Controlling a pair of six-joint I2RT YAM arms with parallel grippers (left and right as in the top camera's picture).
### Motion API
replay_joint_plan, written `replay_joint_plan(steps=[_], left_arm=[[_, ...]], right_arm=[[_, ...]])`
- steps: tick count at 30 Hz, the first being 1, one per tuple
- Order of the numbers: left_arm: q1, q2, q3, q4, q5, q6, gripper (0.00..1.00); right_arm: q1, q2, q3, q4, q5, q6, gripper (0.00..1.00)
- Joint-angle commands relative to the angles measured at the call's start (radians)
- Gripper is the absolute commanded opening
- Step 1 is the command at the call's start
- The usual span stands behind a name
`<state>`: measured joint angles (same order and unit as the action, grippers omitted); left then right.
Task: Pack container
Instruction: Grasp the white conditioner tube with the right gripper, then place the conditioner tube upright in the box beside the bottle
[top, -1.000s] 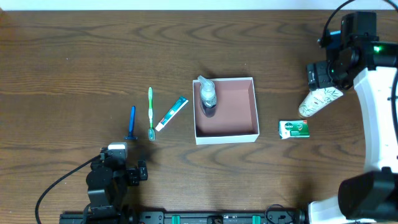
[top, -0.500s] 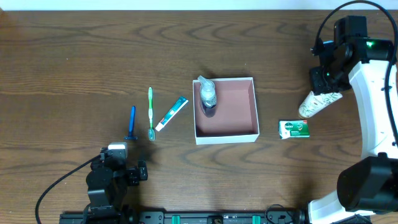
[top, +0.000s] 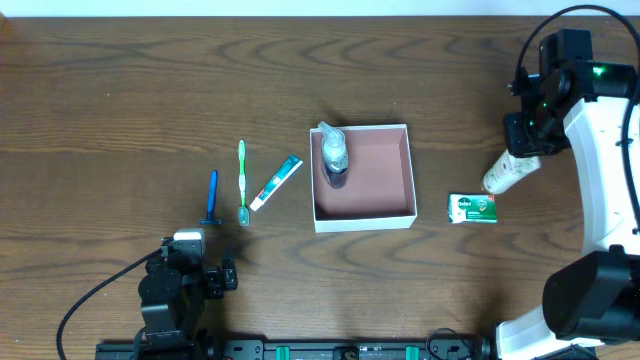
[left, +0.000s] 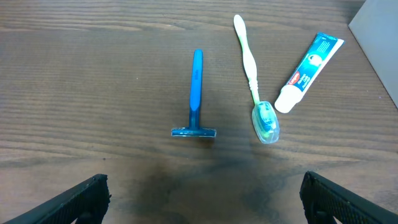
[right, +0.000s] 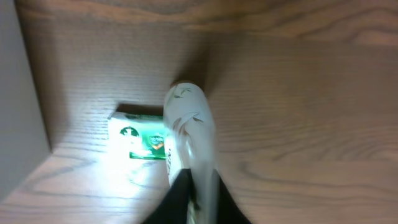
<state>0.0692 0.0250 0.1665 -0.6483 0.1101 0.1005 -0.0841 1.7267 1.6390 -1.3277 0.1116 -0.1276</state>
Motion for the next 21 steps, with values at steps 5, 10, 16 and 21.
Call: replay_joint_plan(steps=[5, 10, 16, 21], left_arm=[[0.002, -0.002, -0.009, -0.001, 0.013, -0.016, 0.98], [0.002, -0.002, -0.009, -0.001, 0.013, -0.016, 0.98], [0.002, -0.001, -0.009, -0.001, 0.013, -0.016, 0.98], [0.002, -0.002, -0.009, -0.001, 0.013, -0.016, 0.98]], right_arm=[[0.004, -0.032, 0.022, 0.000, 0.011, 0.087, 0.01], [0.053, -0.087, 0.166, -0.045, -0.077, 0.210, 0.01], [0.193, -0.131, 0.465, -0.160, -0.146, 0.298, 0.01], [0.356, -0.132, 0.573, -0.210, -0.142, 0.371, 0.01]])
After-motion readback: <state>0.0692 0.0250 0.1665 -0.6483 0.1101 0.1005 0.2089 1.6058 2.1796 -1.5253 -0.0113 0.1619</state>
